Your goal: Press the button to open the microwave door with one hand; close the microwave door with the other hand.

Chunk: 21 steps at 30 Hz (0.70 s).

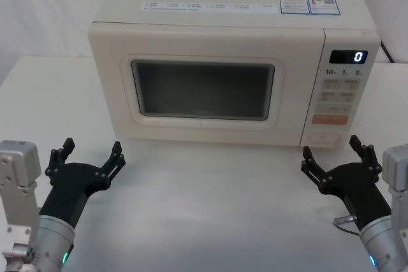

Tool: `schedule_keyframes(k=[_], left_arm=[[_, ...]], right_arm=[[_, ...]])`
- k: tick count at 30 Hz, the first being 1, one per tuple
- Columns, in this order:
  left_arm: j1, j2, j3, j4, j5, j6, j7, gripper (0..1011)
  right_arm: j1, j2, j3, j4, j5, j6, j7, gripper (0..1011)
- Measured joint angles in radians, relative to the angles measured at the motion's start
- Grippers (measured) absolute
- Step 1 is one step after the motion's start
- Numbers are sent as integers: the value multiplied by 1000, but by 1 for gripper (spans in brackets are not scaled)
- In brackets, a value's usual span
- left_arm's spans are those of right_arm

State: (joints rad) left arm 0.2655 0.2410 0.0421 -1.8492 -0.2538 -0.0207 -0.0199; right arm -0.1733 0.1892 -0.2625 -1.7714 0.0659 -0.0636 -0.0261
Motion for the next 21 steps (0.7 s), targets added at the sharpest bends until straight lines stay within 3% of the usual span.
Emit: schedule_keyframes(k=[8,13,21], left_arm=[[0,0,0,0,0,0,0,1001],[0,0,0,0,0,0,0,1001],[0,0,0,0,0,0,0,1001]], right_arm=[[0,0,0,0,0,0,0,970],[0,0,0,0,0,0,0,862],[0,0,0,0,0,0,0,600]])
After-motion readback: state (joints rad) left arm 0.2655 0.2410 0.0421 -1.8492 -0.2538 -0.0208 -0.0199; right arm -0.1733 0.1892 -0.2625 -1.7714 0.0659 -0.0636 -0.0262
